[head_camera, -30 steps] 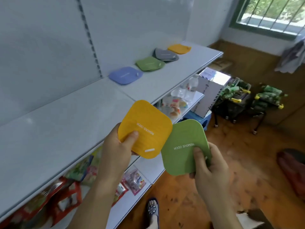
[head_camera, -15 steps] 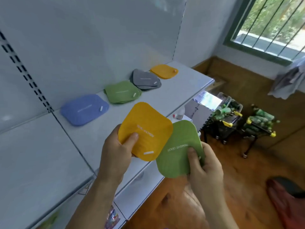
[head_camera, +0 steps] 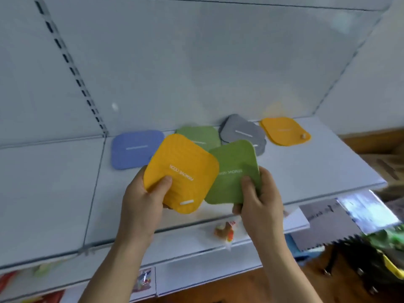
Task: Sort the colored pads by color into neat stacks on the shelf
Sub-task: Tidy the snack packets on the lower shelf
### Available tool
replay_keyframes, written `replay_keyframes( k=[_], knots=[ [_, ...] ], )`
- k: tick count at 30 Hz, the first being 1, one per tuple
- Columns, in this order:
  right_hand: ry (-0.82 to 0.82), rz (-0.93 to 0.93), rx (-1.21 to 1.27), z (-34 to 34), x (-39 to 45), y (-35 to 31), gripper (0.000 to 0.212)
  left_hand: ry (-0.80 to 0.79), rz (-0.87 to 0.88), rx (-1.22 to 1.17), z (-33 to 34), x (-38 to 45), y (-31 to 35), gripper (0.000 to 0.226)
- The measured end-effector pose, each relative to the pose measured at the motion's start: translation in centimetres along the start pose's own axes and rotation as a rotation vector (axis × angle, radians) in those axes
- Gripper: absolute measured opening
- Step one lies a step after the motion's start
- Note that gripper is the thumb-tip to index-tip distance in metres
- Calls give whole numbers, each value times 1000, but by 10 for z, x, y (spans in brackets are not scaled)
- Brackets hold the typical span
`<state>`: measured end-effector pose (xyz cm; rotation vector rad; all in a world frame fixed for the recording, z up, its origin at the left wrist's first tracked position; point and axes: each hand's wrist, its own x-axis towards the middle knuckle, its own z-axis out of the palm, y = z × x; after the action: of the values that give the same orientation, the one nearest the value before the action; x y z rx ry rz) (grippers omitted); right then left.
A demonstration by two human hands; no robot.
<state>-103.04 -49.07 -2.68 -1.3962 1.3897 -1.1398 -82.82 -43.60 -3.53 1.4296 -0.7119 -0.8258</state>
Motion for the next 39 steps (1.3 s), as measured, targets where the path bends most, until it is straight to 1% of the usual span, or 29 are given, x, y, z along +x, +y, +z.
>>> replay_keyframes(
  k=[3, 5, 7, 9, 10, 11, 13, 14, 16, 18, 21, 23, 25, 26, 28, 31, 33, 36, 39],
  knots=[
    [-88, 4, 101, 27, 33, -5, 17, 126, -1, 9, -15, 3, 1, 34],
    [-91, 14, 156, 48, 57, -10, 14, 186, -2, 15, -24, 9, 0, 29],
    [-87, 46, 199, 69, 81, -18, 8, 213, -4, 17, -28, 15, 1, 26],
    [-134, 110, 166, 87, 101, -19, 8, 226, -1, 0, -30, 23, 2, 26],
    [-176, 144, 89, 94, 109, -15, 12, 231, -1, -6, -31, 27, 2, 27],
    [-213, 159, -41, 98, 115, -11, 18, 230, -3, -11, -31, 31, 2, 27],
    [-240, 109, -377, 98, 122, 0, 29, 221, -11, -13, -30, 39, -1, 30],
    [-227, 72, -500, 95, 123, 4, 32, 212, -14, -11, -28, 42, -2, 31],
    [-203, 17, -619, 88, 120, 9, 35, 177, -20, -9, -24, 49, -2, 34],
    [-186, -44, -650, 82, 114, 9, 34, 141, -20, -6, -17, 56, -2, 36],
    [-179, -136, -581, 76, 106, 6, 30, 111, -12, 3, -7, 64, -2, 27],
    [-192, -159, -628, 69, 102, 6, 38, 106, -16, -14, -1, 66, -2, 22],
    [-200, -173, -762, 59, 96, 11, 48, 95, -20, -29, 6, 68, -2, 24],
    [-190, -184, -806, 53, 93, 14, 49, 90, -22, -31, 9, 69, -3, 25],
    [-140, -259, -800, 39, 89, 24, 41, 75, -24, -30, 20, 70, -5, 24],
    [-51, -424, -821, 12, 89, 45, 27, 42, -39, -38, 43, 71, -5, 25],
    [-10, -447, -858, -6, 89, 60, 25, 11, -51, -41, 63, 69, -4, 23],
    [-6, -435, -871, -32, 90, 77, 20, -38, -51, -23, 99, 65, -3, 27],
    [-79, -485, -841, -57, 92, 83, 19, -84, -46, 0, 141, 62, -4, 28]
  ],
)
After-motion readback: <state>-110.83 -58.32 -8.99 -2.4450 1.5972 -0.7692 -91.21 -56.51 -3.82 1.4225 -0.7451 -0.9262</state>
